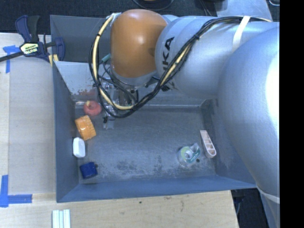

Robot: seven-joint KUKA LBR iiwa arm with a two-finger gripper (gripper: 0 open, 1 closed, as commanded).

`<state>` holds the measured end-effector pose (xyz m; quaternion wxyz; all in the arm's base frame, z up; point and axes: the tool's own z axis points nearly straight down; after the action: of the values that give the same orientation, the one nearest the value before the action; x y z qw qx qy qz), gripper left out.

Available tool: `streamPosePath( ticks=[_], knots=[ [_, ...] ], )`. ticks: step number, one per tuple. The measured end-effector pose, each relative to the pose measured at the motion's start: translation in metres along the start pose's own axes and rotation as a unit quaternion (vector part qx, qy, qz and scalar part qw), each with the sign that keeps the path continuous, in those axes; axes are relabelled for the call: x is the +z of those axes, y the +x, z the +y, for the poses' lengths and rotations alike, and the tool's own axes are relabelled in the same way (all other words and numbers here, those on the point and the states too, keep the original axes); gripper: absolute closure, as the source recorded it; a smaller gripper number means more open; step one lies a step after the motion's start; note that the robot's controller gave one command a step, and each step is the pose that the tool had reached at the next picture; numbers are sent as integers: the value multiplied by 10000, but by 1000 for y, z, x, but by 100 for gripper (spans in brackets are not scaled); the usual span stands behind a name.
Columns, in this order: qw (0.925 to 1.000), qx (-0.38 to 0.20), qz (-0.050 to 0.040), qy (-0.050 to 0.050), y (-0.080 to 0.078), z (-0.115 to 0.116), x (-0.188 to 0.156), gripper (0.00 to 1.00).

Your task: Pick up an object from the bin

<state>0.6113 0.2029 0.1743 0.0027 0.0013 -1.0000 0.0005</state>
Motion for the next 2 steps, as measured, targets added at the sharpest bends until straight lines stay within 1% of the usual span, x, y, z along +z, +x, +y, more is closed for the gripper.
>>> streamPosePath(
  ticks=[1,2],
  knots=[
    [10000,15,-41,-11,-2,-1,-6,0],
    [9964,-850,-30,-5,3,27,70,0]
  ],
)
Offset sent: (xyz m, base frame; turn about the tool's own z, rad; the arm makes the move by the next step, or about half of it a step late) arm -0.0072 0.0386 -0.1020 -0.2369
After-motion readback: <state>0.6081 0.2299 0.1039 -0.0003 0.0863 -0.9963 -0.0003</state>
